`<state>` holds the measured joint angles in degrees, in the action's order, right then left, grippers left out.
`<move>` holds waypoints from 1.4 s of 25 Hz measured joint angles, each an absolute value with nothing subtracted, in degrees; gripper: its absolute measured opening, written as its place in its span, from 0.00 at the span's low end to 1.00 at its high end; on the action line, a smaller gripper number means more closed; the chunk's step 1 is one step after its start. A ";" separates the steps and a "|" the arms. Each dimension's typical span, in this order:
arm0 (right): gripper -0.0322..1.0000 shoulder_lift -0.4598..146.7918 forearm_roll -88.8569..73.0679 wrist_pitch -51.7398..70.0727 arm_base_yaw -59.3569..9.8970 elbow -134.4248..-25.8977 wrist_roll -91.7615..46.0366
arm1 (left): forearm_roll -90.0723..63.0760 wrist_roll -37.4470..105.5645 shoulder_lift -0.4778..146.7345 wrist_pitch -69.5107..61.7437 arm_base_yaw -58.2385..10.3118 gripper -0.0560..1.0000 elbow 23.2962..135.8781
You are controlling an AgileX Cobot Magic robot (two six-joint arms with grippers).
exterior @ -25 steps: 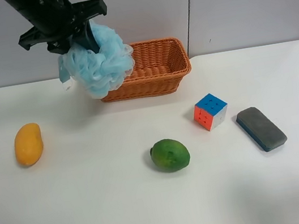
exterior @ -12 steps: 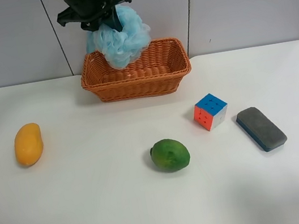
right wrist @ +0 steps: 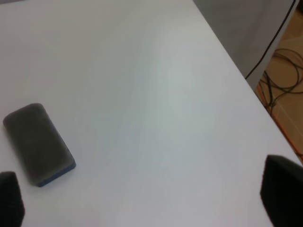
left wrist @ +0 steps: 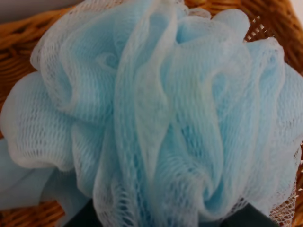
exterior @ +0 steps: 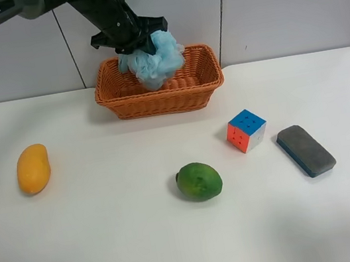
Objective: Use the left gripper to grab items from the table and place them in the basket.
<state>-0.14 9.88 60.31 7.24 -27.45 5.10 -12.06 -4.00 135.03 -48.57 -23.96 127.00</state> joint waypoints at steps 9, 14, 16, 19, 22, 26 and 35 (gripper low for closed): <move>0.99 -0.14 9.88 60.31 7.24 -27.45 5.10 | -13.43 -3.13 135.66 -48.06 -23.96 0.32 127.00; 0.99 -0.14 9.88 60.31 7.24 -27.45 5.10 | -15.16 -3.13 135.66 -47.10 -23.96 0.88 127.00; 0.99 -0.14 9.88 60.31 7.24 -27.45 5.10 | -15.22 -3.13 135.66 -47.11 -23.96 0.96 127.00; 0.99 -0.14 9.88 60.31 7.24 -27.45 5.10 | -15.28 -3.13 135.60 -47.25 -23.96 0.99 127.00; 0.99 -0.14 9.88 60.31 7.24 -27.45 5.10 | -15.30 -3.13 134.33 -48.95 -23.96 0.99 127.00; 0.99 -0.14 9.88 60.31 7.24 -27.45 5.10 | -14.26 -3.81 130.41 -54.50 -23.91 0.99 127.00; 0.99 -0.14 9.88 60.31 7.24 -27.45 5.10 | -6.75 -5.41 118.58 -69.00 -23.73 0.99 126.63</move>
